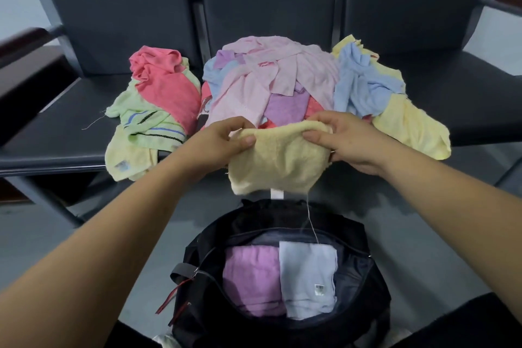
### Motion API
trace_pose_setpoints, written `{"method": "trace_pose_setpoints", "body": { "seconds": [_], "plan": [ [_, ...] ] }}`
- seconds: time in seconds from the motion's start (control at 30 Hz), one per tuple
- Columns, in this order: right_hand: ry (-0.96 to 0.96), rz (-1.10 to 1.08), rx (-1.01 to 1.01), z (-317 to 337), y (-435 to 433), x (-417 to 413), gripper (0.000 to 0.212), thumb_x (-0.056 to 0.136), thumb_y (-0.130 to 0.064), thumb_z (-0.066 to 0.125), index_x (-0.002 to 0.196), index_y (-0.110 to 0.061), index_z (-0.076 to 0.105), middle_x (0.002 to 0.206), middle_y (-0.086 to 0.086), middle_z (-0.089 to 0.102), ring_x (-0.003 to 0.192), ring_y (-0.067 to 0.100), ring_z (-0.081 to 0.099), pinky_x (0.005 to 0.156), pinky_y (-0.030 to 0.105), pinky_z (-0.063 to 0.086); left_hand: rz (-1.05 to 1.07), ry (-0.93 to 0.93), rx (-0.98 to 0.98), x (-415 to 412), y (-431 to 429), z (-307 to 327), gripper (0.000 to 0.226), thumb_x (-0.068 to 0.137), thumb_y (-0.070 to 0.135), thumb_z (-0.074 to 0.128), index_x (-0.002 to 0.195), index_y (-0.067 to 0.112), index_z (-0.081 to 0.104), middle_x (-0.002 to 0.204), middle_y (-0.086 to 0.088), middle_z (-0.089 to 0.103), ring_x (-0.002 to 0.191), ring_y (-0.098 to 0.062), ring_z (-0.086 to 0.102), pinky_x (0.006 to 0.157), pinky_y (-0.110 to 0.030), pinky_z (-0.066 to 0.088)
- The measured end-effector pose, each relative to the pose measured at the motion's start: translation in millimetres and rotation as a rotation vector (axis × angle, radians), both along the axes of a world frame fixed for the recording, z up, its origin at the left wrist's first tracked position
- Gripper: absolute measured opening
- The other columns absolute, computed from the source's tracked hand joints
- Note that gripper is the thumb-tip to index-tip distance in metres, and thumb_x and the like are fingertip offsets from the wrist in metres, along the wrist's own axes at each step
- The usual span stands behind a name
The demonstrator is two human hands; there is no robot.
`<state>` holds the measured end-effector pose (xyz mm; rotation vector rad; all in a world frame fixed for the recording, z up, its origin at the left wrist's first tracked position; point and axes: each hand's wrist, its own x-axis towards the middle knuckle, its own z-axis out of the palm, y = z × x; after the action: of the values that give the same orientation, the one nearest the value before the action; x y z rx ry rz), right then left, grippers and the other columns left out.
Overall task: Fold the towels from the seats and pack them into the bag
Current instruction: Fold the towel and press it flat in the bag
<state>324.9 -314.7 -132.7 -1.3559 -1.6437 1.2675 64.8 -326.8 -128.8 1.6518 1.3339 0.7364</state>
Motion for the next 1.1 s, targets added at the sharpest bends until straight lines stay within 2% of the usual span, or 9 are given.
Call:
{"method": "trace_pose_setpoints", "body": {
  "seconds": [0.17,0.27,0.37,0.47,0.53,0.6,0.73,0.93,1.1],
  "plan": [
    [0.461,-0.146,-0.217,-4.5,10.8,-2.7,0.018,0.094,-0.009,0.069,0.109,-0.017,0.065,0.114,0.009,0.062,0.095,0.022,0.063,0.082,0.038,0.056,0.176,-0.305,-0.215,8.0,-1.4,1.6,0.003,0.096,0.023,0.066,0.095,0.020,0.065,0.079,-0.001,0.063,0.063,-0.015,0.059,0.055,-0.029,0.054],
    [0.817,-0.097,-0.304,-0.9,14.3,1.5,0.037,0.091,-0.012,0.071,0.125,-0.012,0.056,0.127,0.015,0.058,0.114,0.031,0.062,0.100,0.048,0.054,0.284,-0.640,-0.382,14.6,1.2,4.3,0.025,0.095,0.039,0.063,0.108,0.018,0.063,0.083,0.000,0.071,0.067,-0.015,0.067,0.062,-0.027,0.055],
    [0.474,-0.011,-0.226,-2.1,12.9,9.5,0.064,0.083,0.005,0.074,0.136,-0.027,0.055,0.134,0.016,0.059,0.117,0.030,0.066,0.093,0.042,0.058,0.095,-0.660,-0.381,16.4,-3.2,7.8,0.027,0.091,0.027,0.065,0.113,0.011,0.064,0.092,-0.004,0.076,0.083,-0.017,0.073,0.072,-0.030,0.060],
    [-0.098,-0.028,-0.029,-5.3,8.2,9.1,0.052,0.079,-0.002,0.083,0.123,-0.025,0.066,0.135,0.001,0.059,0.128,0.021,0.055,0.106,0.037,0.048,-0.018,-0.078,-0.144,10.6,-3.3,-1.2,0.031,0.086,0.006,0.075,0.116,0.010,0.071,0.101,-0.008,0.076,0.094,-0.019,0.071,0.086,-0.030,0.059],
    [-0.250,-0.066,0.080,-6.5,7.9,7.9,0.030,0.081,-0.012,0.084,0.105,-0.025,0.070,0.127,-0.005,0.062,0.121,0.013,0.055,0.102,0.029,0.046,-0.018,0.124,-0.007,11.0,-2.0,-6.9,0.018,0.089,0.014,0.075,0.107,0.015,0.075,0.083,0.002,0.073,0.075,-0.009,0.064,0.072,-0.024,0.054],
    [-0.179,-0.076,0.108,-6.6,9.2,7.7,0.018,0.085,-0.015,0.081,0.097,-0.024,0.072,0.114,-0.001,0.069,0.108,0.015,0.061,0.096,0.033,0.050,0.000,0.106,0.031,11.5,0.5,-9.2,0.007,0.093,0.021,0.071,0.099,0.021,0.074,0.066,0.014,0.063,0.063,-0.003,0.055,0.065,-0.023,0.044],
    [0.056,-0.055,-0.014,-5.4,7.3,8.3,0.008,0.092,-0.015,0.073,0.098,-0.019,0.071,0.096,0.008,0.070,0.090,0.024,0.066,0.083,0.046,0.052,0.015,-0.020,0.035,9.7,4.8,-10.6,0.012,0.086,0.040,0.064,0.092,0.033,0.071,0.079,0.011,0.067,0.077,-0.012,0.060,0.077,-0.033,0.050],
    [0.508,-0.190,-0.231,-1.1,12.6,8.5,0.016,0.092,-0.011,0.070,0.108,-0.012,0.066,0.107,0.011,0.068,0.089,0.021,0.068,0.080,0.035,0.059,0.233,-0.413,-0.139,15.7,5.5,-4.7,0.007,0.095,0.021,0.067,0.088,0.023,0.068,0.069,0.006,0.059,0.057,-0.010,0.051,0.049,-0.023,0.043],
    [0.397,-0.086,-0.238,0.6,9.8,14.6,0.033,0.085,0.004,0.072,0.116,-0.005,0.067,0.118,0.015,0.071,0.108,0.027,0.071,0.095,0.038,0.058,0.141,-0.365,-0.138,14.6,4.7,-5.1,0.023,0.082,0.009,0.078,0.102,0.016,0.069,0.094,-0.005,0.072,0.083,-0.015,0.069,0.075,-0.028,0.059]
  ]
}}
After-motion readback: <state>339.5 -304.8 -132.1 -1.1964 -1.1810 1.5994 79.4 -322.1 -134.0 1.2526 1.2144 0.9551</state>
